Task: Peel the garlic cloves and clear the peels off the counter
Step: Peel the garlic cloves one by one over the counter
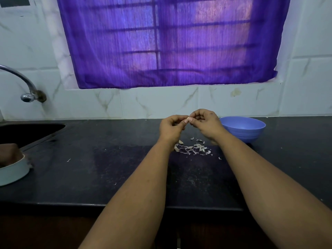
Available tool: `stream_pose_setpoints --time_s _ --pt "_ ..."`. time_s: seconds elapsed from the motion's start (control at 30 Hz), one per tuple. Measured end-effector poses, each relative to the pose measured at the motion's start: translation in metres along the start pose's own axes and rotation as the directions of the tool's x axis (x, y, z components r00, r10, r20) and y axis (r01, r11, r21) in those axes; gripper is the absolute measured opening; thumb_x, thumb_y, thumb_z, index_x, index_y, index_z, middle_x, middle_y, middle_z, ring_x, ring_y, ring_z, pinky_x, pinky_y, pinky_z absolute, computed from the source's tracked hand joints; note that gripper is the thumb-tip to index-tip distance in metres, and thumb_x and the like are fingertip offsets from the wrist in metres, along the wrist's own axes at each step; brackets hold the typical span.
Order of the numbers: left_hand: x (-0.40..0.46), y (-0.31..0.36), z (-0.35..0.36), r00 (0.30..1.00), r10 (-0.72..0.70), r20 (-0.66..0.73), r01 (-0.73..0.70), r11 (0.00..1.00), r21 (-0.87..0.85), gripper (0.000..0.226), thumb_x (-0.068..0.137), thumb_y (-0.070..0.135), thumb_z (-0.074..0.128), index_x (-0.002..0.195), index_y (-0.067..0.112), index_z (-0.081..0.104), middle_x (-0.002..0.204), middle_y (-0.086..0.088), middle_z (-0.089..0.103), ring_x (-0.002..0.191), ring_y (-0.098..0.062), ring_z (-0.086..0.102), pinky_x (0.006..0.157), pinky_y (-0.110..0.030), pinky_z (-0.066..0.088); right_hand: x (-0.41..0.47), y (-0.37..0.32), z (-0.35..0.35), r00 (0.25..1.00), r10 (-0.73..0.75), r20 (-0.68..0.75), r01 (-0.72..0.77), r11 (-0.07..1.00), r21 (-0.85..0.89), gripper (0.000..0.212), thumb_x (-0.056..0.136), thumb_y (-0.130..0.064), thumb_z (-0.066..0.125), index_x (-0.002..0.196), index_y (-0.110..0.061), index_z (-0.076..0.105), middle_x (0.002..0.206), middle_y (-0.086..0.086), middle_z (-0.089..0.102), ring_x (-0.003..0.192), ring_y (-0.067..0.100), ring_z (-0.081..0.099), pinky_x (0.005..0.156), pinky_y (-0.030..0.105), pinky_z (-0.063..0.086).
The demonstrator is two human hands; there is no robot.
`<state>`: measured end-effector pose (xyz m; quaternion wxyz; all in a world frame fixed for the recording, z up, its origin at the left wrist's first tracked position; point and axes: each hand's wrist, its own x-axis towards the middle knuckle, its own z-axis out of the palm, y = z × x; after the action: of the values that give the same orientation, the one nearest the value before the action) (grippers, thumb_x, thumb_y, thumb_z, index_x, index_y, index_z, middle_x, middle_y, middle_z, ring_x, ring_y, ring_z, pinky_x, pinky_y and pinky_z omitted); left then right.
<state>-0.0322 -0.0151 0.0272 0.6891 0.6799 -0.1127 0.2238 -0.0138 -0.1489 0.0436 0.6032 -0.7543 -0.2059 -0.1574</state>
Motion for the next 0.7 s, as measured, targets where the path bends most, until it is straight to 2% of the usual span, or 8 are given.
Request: stream_pose_setpoints --time_s 0.17,0.27,0.5,0.7 --pt "0.000 0.000 -0.002 0.999 0.005 0.038 -0.006 1.000 0.021 0.008 0.086 0.007 0.069 0.092 0.011 0.073 0.074 0.002 0.067 0.061 -0.001 0.054 0.063 -0.016 0.047 -0.002 -0.002 -0.007 0.994 0.002 0.110 -0.006 0.999 0.039 0.014 0.090 -0.003 0.063 0.082 -0.014 0.058 0.076 0.002 0.060 0.075 0.011 0.056 0.076 0.023 0.048" --pt "0.000 0.000 -0.001 0.998 0.006 0.055 -0.006 1.000 0.011 0.008 0.085 0.006 0.070 0.092 0.010 0.072 0.075 0.002 0.068 0.057 0.004 0.055 0.060 -0.014 0.046 -0.003 -0.001 -0.011 0.988 0.010 0.154 -0.017 0.999 0.046 0.012 0.091 -0.003 0.061 0.084 -0.013 0.057 0.078 0.004 0.060 0.076 0.012 0.056 0.078 0.024 0.048" --pt "-0.002 0.002 0.000 0.999 -0.002 0.040 0.002 1.000 -0.014 0.010 0.086 0.009 0.069 0.096 0.010 0.071 0.077 0.001 0.067 0.062 -0.004 0.054 0.058 -0.013 0.046 0.000 -0.001 -0.008 0.998 0.000 0.060 -0.003 0.999 0.050 0.009 0.088 -0.005 0.066 0.088 -0.012 0.060 0.080 0.003 0.062 0.075 0.010 0.059 0.077 0.020 0.051" --pt "-0.002 0.002 0.000 0.999 -0.004 0.047 0.004 1.000 -0.003 0.008 0.086 0.008 0.070 0.090 0.014 0.072 0.077 0.001 0.068 0.063 -0.007 0.054 0.061 -0.016 0.047 -0.002 -0.002 -0.011 0.994 0.005 0.113 -0.007 1.000 0.023 0.010 0.090 -0.005 0.063 0.084 -0.012 0.060 0.077 0.002 0.061 0.076 0.012 0.057 0.080 0.025 0.050"
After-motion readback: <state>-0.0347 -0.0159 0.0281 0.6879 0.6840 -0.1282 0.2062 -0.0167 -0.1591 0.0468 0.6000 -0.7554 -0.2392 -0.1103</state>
